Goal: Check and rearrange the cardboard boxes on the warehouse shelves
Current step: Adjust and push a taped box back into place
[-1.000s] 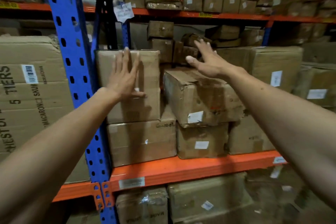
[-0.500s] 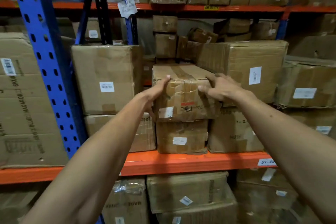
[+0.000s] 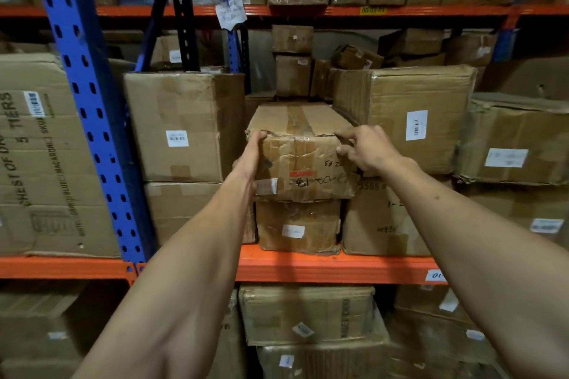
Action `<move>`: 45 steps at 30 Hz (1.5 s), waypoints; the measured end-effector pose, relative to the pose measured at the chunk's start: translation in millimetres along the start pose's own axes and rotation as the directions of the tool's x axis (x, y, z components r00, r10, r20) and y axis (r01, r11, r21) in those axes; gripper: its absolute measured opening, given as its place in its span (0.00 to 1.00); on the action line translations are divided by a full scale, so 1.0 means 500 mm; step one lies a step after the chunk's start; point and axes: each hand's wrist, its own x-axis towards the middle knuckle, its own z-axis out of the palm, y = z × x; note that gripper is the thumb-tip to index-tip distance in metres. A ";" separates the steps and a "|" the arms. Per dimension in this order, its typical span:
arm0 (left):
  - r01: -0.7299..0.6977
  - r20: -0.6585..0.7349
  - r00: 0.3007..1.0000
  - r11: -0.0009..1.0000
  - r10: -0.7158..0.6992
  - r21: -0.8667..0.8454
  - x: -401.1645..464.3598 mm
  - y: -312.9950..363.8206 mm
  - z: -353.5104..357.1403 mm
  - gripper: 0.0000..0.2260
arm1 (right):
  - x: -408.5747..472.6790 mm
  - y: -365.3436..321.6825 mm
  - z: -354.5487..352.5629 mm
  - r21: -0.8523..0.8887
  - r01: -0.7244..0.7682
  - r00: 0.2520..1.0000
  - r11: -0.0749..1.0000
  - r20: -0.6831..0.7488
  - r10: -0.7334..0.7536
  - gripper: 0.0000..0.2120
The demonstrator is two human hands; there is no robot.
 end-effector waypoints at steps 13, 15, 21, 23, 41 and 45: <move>-0.029 -0.132 0.991 0.985 0.006 -0.171 -0.105 -0.012 -0.055 0.35 | -0.054 -0.116 -0.052 -0.276 0.174 0.984 0.945 0.022 -0.174 0.31; 0.018 -0.127 0.991 0.983 -0.041 -0.181 -0.078 -0.028 -0.061 0.34 | -0.029 -0.134 -0.044 -0.369 0.246 0.967 0.896 0.154 -0.201 0.43; 0.206 0.138 0.977 0.895 -0.164 -0.395 -0.013 -0.105 -0.036 0.37 | 0.032 -0.094 0.018 -0.390 0.226 0.947 0.893 0.303 -0.107 0.56; 0.165 0.133 0.984 0.901 -0.121 -0.402 -0.006 -0.115 -0.024 0.34 | 0.028 -0.087 0.030 -0.383 0.242 0.954 0.891 0.262 -0.146 0.54; 0.188 0.212 0.973 0.864 -0.097 -0.467 -0.293 -0.134 -0.095 0.33 | -0.254 -0.189 -0.096 -0.295 0.135 0.963 0.946 0.265 -0.055 0.54; 0.194 0.200 0.976 0.755 -0.085 -0.626 -0.345 -0.170 -0.121 0.32 | -0.323 -0.225 -0.154 -0.301 0.141 0.962 0.943 0.267 -0.059 0.52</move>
